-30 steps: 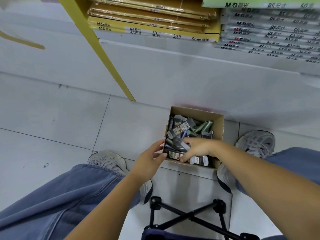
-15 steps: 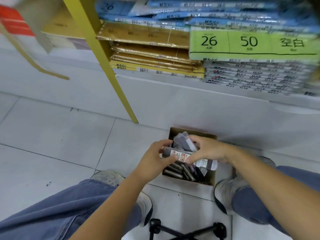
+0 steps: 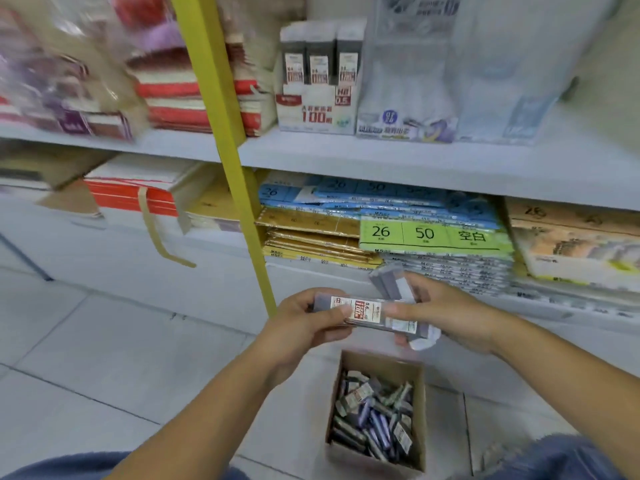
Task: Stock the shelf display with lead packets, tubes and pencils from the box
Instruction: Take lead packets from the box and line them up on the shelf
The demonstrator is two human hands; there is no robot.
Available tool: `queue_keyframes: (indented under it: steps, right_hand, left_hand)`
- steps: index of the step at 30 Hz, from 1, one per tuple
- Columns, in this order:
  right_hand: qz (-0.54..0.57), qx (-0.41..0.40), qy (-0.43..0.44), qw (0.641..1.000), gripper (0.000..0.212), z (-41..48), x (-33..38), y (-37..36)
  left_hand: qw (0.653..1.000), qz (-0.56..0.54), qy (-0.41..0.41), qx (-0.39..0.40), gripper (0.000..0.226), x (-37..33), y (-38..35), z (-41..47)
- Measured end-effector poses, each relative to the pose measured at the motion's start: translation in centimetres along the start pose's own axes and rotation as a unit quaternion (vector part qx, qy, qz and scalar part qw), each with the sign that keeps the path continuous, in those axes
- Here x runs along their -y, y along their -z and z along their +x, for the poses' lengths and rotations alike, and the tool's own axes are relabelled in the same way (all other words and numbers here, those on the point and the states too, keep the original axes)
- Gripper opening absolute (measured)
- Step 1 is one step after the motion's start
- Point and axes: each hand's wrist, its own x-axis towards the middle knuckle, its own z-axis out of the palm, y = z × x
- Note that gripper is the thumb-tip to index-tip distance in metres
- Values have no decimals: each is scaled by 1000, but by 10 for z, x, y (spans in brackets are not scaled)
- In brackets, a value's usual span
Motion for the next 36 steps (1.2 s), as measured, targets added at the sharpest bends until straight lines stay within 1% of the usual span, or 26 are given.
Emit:
queue_keyframes:
  steps: [4,6,9,13,15,17,20,23,25,29,32,34,36]
  right_hand:
    - [0,-75,90,993,63,-8,40,0]
    - [-7,-86,118,989,64,-8,57,3]
    - [-47,-67,134,988,66,-11,84,10]
    - [-100,-43,136,985,65,-10,102,18]
    - [-140,-35,131,981,66,-5,103,18]
    - [-188,-20,126,974,62,1,103,16]
    - [-188,-7,129,974,55,13,103,11]
    - [-199,-30,149,968,55,21,107,5]
    - [-181,-47,170,967,54,27,110,2]
    - [-123,-86,204,967,41,34,113,-8]
    - [-89,-102,194,972,39,39,109,-10]
    - [-45,-87,186,978,30,39,107,-12]
    - [-45,-91,187,977,19,37,107,-13]
  left_hand:
    - [999,-13,-49,-6,41,-40,-10,-11]
    - [998,4,-61,-1,44,-58,-13,-15]
    - [992,110,-56,17,37,-87,-11,-16]
    - [959,267,-30,91,35,-114,-4,-10]
    - [944,306,-23,120,30,-117,0,-6]
    - [933,333,-17,139,26,-115,4,-3]
    - [917,370,2,150,30,-111,6,3]
    - [917,358,27,173,38,-107,3,7]
    - [916,362,-2,172,36,-106,2,8]
    - [934,322,-66,140,30,-104,6,9]
    - [953,266,-94,114,25,-102,11,9]
    - [965,222,-110,90,29,-104,15,8]
    - [971,193,-125,68,41,-106,19,6]
